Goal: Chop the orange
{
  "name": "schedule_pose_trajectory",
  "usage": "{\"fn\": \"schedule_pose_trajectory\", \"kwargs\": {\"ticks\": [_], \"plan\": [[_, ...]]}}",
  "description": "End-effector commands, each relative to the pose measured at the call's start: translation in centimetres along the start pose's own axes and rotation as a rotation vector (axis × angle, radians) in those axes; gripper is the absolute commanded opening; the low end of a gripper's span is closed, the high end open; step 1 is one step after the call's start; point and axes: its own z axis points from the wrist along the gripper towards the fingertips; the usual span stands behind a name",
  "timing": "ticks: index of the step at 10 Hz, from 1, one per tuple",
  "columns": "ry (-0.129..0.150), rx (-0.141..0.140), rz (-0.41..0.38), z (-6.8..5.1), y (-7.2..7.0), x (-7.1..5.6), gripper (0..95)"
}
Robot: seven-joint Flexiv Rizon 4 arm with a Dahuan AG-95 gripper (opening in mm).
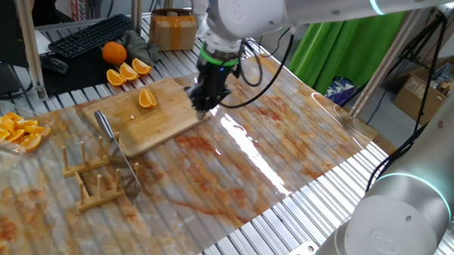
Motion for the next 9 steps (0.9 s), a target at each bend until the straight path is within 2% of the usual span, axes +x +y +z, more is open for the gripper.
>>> {"fn": "schedule_pose_trajectory", "kwargs": {"ticks": [1, 5, 9], "plan": [[-0.002, 0.0, 0.016, 0.5, 1.7, 0.6, 0.0], [-0.004, -0.003, 0.045, 1.6, 5.4, 1.5, 0.0], [-0.002, -0.006, 0.073, 2.5, 8.7, 1.6, 0.0]]}}
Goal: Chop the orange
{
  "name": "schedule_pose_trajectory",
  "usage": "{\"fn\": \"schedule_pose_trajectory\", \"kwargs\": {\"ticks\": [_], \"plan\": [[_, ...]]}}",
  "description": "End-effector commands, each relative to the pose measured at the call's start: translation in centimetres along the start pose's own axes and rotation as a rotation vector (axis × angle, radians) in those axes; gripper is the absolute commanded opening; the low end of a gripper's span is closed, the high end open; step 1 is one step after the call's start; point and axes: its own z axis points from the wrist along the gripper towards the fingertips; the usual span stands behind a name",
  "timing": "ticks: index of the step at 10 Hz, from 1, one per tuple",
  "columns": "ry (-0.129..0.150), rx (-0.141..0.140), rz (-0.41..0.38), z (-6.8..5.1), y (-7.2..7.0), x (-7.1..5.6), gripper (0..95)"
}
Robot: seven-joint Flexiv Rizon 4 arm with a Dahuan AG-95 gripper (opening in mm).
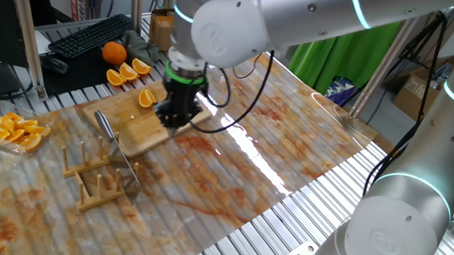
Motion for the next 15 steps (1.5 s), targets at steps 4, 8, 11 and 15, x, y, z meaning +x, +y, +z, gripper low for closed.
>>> {"fn": "schedule_pose_trajectory", "kwargs": {"ticks": [4, 8, 11, 15], "plan": [[-0.001, -0.008, 0.027, 1.2, 2.2, -0.5, 0.0], [0.001, -0.002, 0.076, 1.6, 2.2, -0.7, 0.0], [0.028, 0.003, 0.112, 1.7, 2.2, -0.7, 0.0], [0.035, 0.003, 0.113, 1.7, 2.2, -0.7, 0.0]]}}
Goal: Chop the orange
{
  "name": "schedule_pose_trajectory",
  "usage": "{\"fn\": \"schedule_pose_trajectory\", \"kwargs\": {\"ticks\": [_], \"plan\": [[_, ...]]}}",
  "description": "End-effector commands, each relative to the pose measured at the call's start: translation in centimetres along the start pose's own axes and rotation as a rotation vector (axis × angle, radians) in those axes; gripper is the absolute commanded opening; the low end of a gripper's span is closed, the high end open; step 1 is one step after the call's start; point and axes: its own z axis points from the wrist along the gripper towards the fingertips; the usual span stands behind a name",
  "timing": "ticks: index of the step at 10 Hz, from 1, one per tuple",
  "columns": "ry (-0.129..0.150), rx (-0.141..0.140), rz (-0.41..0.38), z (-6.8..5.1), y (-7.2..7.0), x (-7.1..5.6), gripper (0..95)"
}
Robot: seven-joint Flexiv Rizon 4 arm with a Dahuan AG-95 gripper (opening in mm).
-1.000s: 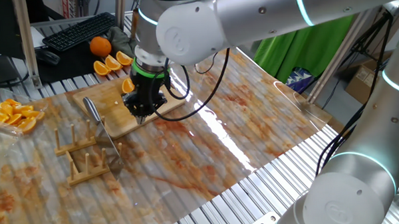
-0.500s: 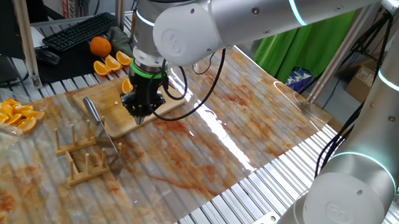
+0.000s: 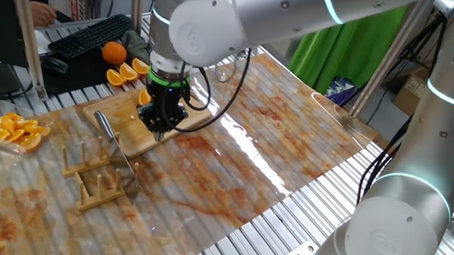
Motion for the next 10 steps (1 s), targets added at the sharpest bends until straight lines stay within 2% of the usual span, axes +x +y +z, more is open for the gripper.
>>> {"fn": "schedule_pose_trajectory", "kwargs": {"ticks": [1, 3, 7, 10], "plan": [[0.005, -0.001, 0.008, -0.08, -0.05, 0.1, 0.0], [0.016, -0.042, 0.038, -0.08, -0.05, 0.1, 0.0], [0.015, -0.031, -0.065, -0.08, -0.05, 0.1, 0.0], [0.029, -0.022, -0.156, -0.08, -0.05, 0.1, 0.0]]}}
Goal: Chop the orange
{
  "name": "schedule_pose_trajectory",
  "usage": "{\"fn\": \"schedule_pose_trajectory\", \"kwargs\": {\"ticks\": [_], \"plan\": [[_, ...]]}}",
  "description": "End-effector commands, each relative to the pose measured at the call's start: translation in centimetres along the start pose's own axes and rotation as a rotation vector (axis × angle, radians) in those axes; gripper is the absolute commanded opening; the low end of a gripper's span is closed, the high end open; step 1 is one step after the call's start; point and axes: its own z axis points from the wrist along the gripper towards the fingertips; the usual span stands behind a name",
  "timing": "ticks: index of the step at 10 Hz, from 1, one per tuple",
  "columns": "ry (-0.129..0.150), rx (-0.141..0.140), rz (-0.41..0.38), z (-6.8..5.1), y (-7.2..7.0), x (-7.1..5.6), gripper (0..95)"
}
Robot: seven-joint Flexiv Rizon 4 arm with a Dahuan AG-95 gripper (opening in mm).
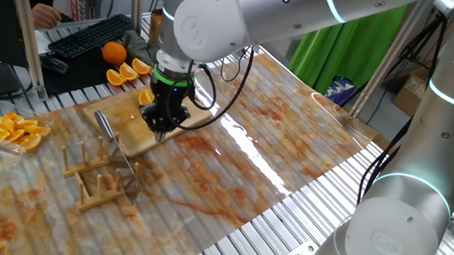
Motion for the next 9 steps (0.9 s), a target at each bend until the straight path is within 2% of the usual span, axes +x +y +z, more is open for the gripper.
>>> {"fn": "schedule_pose_trajectory", "kwargs": {"ticks": [1, 2, 5, 9], "plan": [[0.022, 0.031, -0.075, 0.0, 0.0, -0.1, 0.0], [0.04, 0.033, -0.064, 0.0, 0.0, -0.1, 0.0], [0.045, 0.032, -0.044, 0.0, 0.0, -0.1, 0.0], [0.042, 0.031, 0.016, 1.0, 3.5, 0.0, 0.0]]}}
